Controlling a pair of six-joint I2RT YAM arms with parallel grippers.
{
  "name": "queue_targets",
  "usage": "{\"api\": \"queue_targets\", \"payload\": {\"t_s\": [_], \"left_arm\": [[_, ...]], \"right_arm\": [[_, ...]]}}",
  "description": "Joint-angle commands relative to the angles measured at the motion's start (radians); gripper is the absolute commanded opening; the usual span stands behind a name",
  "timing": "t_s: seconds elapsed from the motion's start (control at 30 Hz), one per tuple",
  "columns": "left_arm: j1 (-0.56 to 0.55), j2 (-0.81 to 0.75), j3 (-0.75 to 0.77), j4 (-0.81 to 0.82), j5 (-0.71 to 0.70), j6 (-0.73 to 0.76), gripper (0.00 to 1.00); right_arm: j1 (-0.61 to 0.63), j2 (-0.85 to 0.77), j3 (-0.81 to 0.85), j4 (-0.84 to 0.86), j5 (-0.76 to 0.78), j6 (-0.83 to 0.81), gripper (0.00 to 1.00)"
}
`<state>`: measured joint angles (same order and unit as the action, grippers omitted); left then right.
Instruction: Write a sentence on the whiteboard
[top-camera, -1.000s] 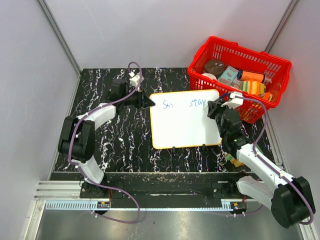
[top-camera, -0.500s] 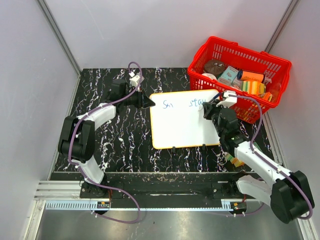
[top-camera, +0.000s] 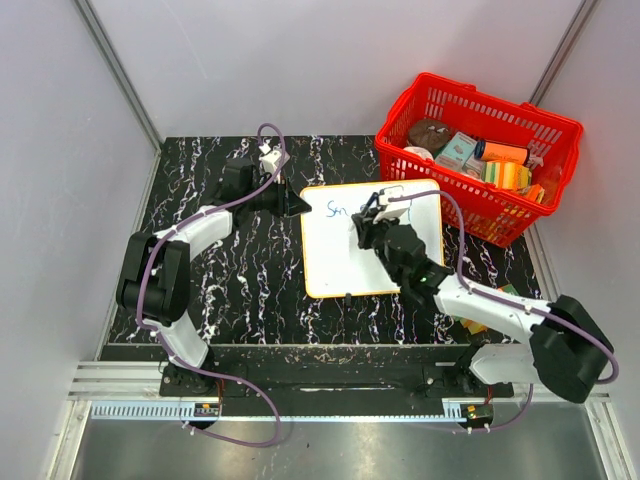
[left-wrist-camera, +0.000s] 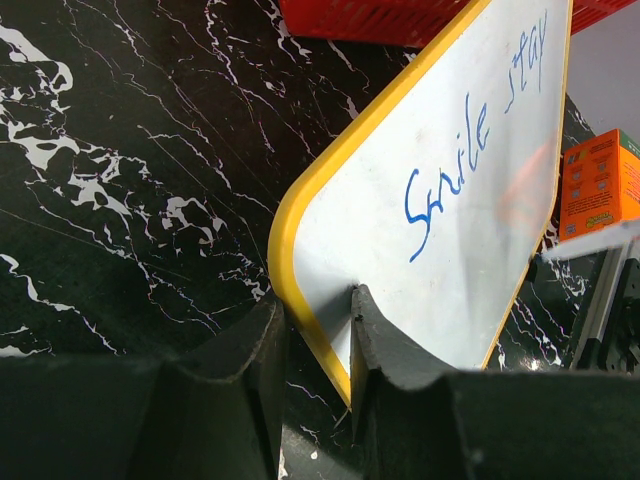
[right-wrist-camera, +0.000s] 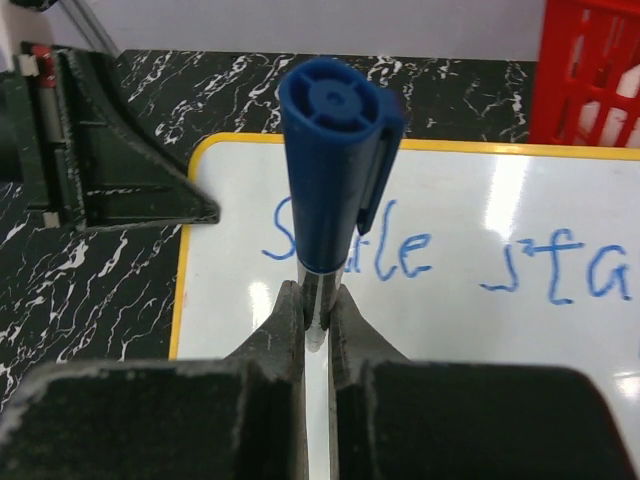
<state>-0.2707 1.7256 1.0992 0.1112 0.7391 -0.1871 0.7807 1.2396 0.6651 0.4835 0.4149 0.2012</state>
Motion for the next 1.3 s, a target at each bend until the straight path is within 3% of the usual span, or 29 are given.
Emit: {"api": "queue_targets", "payload": {"t_s": [0.0, 0.27, 0.6, 1.27], "left_arm": [[-0.058, 0.065, -0.033, -0.108, -0.149, 0.181, 0.0], [-0.058, 0.061, -0.033, -0.11, -0.153, 0.181, 0.0], [-0.058, 0.058, -0.035, -0.108, -0.156, 0.181, 0.0], [-0.058, 0.057, -0.036, -0.108, -0.158, 0.181, 0.0]], "right_arm": [[0.074, 0.063, 0.059, 0.128, 0.101, -0.083, 0.0], [0.169, 0.153, 0.09, 0.253, 0.153, -0.189, 0.0], [0.178, 0.201, 0.085, 0.337, 0.222, -0.286, 0.0], [0.178, 0.307, 0.117, 0.35, 0.292, -0.275, 0.0]]}}
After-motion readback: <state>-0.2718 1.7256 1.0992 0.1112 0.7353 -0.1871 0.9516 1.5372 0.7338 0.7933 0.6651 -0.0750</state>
